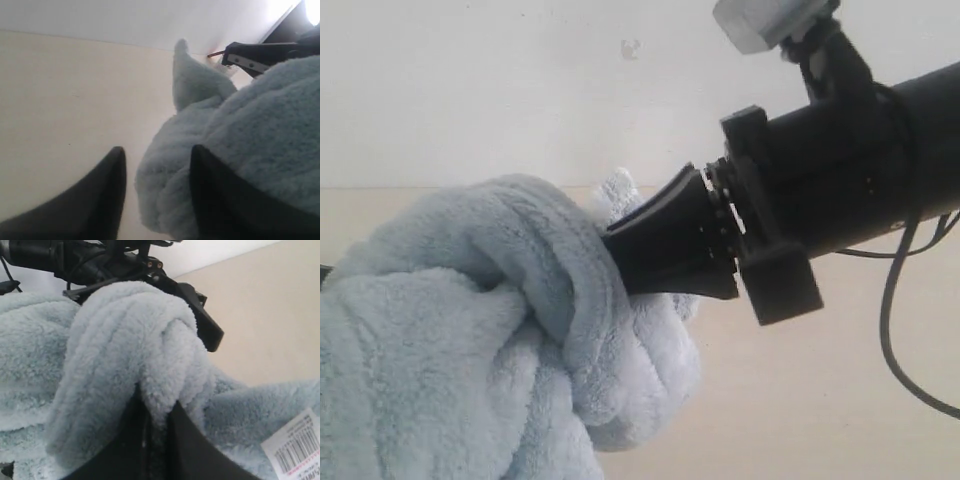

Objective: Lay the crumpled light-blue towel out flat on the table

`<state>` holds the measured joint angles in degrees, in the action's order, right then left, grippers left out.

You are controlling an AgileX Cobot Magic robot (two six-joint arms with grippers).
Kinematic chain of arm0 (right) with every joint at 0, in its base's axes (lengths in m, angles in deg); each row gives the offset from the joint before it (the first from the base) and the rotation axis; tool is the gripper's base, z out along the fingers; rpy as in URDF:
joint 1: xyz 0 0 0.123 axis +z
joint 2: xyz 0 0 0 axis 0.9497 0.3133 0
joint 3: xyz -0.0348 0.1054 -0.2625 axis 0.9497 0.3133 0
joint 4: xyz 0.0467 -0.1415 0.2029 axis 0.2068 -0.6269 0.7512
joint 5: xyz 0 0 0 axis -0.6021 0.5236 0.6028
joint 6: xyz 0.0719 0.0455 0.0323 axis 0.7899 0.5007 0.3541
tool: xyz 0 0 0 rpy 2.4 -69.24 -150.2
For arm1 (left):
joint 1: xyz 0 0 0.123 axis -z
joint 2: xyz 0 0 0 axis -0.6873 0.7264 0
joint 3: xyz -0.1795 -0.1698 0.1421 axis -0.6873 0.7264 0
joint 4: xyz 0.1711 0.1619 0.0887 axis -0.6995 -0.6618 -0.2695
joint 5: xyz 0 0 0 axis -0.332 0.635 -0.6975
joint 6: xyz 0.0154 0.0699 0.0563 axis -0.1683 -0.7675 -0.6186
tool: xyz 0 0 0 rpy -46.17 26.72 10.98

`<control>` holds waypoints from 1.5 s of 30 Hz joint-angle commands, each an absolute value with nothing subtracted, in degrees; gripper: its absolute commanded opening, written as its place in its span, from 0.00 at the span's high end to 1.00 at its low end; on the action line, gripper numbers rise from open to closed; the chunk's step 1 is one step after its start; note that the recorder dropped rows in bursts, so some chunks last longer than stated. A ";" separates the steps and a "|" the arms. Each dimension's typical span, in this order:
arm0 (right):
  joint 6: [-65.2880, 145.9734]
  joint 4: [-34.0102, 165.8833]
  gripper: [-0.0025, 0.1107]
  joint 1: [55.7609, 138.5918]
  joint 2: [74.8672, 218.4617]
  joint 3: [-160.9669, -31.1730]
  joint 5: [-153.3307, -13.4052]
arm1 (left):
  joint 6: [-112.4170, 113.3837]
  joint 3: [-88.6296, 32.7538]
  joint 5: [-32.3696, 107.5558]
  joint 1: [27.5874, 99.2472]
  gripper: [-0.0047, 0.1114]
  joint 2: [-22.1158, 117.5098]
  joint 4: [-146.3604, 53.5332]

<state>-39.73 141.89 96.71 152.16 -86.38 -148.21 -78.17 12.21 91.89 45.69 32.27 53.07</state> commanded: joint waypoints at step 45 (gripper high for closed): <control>-9.44 93.54 0.36 121.34 159.05 -86.74 -130.74 | -71.87 10.37 83.43 53.32 0.44 35.89 44.31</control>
<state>-13.56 98.75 116.31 159.13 -86.38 -137.11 -72.44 10.09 83.79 52.79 35.83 44.18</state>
